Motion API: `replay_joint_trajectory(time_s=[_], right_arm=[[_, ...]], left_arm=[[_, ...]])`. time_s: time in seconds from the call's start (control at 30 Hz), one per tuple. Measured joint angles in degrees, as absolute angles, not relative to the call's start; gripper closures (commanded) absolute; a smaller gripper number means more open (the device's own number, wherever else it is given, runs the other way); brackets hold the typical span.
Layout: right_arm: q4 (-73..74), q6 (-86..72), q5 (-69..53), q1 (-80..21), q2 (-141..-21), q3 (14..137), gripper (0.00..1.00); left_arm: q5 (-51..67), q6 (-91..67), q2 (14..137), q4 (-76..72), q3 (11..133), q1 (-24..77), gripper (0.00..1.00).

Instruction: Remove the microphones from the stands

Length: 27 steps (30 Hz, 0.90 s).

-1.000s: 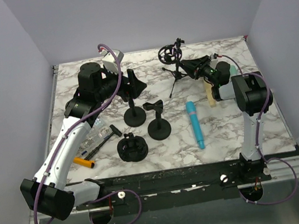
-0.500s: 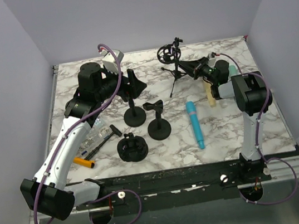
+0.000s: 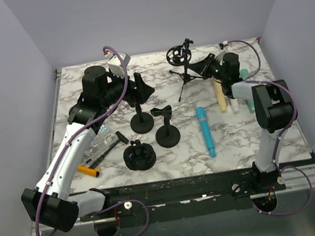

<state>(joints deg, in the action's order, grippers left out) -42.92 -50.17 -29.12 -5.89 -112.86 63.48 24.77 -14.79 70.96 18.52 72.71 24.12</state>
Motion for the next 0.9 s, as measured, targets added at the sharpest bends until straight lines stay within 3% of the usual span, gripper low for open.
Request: replay_joint_trajectory(time_s=[0.3, 0.47, 0.53, 0.6, 0.73, 0.9], right_arm=[[-35.5, -16.8, -6.9, -17.2, -106.7, 61.5, 1.00], [-34.1, -7.0, 0.8, -22.1, -106.0, 58.8, 0.99], [-32.9, -7.5, 1.2, -21.8, -105.3, 58.8, 0.84], [-31.5, -9.7, 1.3, -20.6, -104.5, 59.3, 0.60], [-28.7, -19.5, -1.3, -16.6, -104.0, 61.5, 0.49], [-30.7, -38.0, -14.7, -9.2, -107.1, 63.5, 0.47]], left_arm=[[24.9, -14.8, 71.0, 18.5, 72.7, 24.1, 0.15], [24.9, -14.8, 71.0, 18.5, 72.7, 24.1, 0.15], [24.9, -14.8, 71.0, 18.5, 72.7, 24.1, 0.15], [24.9, -14.8, 71.0, 18.5, 72.7, 24.1, 0.15], [24.9, -14.8, 71.0, 18.5, 72.7, 24.1, 0.15], [24.9, -14.8, 71.0, 18.5, 72.7, 24.1, 0.15]])
